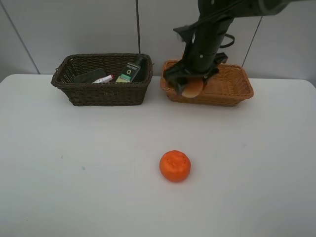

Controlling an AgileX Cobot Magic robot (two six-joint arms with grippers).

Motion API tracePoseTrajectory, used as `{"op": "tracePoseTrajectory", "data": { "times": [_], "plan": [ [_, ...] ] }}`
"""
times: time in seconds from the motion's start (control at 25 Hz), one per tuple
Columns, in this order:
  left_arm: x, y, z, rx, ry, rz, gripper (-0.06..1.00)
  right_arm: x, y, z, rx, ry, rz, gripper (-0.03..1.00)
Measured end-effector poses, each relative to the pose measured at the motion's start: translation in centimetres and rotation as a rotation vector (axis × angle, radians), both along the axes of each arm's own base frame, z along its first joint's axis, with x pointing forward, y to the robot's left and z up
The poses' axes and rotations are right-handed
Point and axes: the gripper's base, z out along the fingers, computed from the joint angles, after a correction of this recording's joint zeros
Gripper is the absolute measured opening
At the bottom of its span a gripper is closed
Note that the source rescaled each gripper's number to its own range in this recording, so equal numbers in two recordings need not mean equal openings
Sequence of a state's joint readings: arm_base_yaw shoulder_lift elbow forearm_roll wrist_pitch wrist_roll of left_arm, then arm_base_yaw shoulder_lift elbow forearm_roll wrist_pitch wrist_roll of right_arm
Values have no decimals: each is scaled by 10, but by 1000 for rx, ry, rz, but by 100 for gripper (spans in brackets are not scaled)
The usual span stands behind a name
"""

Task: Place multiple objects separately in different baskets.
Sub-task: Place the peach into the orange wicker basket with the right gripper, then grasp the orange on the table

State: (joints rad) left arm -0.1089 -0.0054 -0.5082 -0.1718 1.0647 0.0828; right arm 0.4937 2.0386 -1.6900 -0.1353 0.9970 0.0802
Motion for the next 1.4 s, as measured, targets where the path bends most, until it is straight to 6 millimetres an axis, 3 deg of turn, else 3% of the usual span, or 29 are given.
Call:
{"op": "tracePoseTrajectory", "data": {
  "times": [0.12,0.2,0.36,0.52,0.56,0.6,0.68,0.72,0.8,0.92,1.12,1.4],
  "plan": [
    [0,0,0,0,0,0,99,26,-29,17,34,-73,-83,1],
    [0,0,0,0,0,0,99,42,-53,16,43,-99,-140,0],
    [0,0,0,0,0,0,99,65,-97,-7,30,-99,-237,0],
    [0,0,0,0,0,0,99,76,-120,-31,16,-67,-288,0],
    [0,0,0,0,0,0,99,78,-124,-36,13,-59,-295,5],
    [0,0,0,0,0,0,99,78,-125,-39,11,-52,-299,15],
    [0,0,0,0,0,0,99,79,-128,-45,8,-41,-306,60],
    [0,0,0,0,0,0,99,80,-129,-46,7,-39,-307,74],
    [0,0,0,0,0,0,99,80,-129,-47,11,-36,-309,91],
    [0,0,0,0,0,0,99,79,-128,-47,22,-29,-314,98],
    [0,0,0,0,0,0,99,71,-126,-44,36,48,-336,100],
    [0,0,0,0,0,0,99,40,-117,-1,48,184,-336,100]
  ]
}}
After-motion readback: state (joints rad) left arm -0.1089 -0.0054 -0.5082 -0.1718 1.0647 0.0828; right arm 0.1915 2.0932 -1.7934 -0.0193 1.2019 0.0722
